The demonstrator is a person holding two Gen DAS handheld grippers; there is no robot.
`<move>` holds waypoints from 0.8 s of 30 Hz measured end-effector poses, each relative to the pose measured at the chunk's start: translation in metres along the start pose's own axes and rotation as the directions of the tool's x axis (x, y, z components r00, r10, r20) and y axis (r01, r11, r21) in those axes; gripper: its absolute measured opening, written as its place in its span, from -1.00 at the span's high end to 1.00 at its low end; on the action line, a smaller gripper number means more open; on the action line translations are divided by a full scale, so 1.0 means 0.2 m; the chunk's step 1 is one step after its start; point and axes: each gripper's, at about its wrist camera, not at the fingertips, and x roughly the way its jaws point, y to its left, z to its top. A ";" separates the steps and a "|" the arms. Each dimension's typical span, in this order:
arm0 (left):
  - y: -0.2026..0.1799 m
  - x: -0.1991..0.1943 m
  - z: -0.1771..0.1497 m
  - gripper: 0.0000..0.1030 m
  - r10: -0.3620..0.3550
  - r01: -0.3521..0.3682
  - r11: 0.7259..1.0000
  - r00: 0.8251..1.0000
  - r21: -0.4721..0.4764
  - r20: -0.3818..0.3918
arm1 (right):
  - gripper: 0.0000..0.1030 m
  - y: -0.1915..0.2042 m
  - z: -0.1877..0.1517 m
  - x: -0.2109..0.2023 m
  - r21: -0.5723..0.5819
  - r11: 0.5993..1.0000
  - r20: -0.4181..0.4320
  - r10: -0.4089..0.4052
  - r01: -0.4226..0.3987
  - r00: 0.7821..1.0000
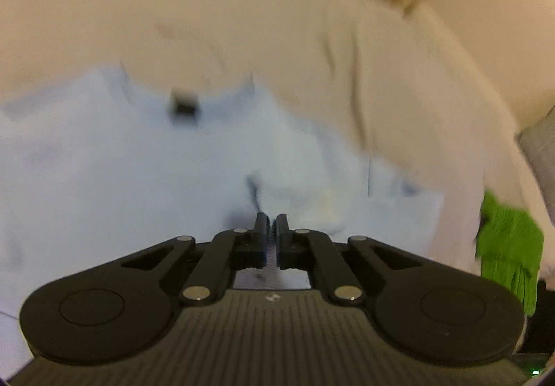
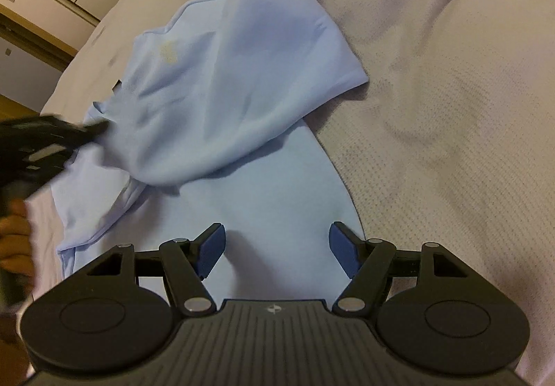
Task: Fold clothes
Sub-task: 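Fold the held sleeve across the sweatshirt body with the right gripper, then grasp the folded cuff with the left gripper and straighten it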
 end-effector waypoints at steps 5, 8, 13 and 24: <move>0.29 -0.35 0.09 0.96 0.192 -0.190 0.981 0.973 -0.029 0.132 | -0.35 0.01 0.00 -0.02 0.003 1.000 -0.003 -0.022 0.022 1.000; 0.50 -0.31 0.05 0.96 0.301 -0.299 0.953 0.953 -0.051 0.039 | -0.35 0.03 0.01 -0.03 -0.012 0.999 0.005 -0.040 0.040 0.999; 0.65 -0.11 -0.10 0.96 0.351 -0.354 0.935 0.932 -0.023 -0.093 | -0.35 0.08 0.01 -0.01 -0.045 0.996 0.009 -0.071 0.072 0.997; 0.65 -0.25 -0.10 0.89 0.409 -0.409 0.913 0.912 0.016 -0.022 | -0.11 0.23 0.11 -0.08 -0.132 0.984 0.140 -0.103 0.122 0.985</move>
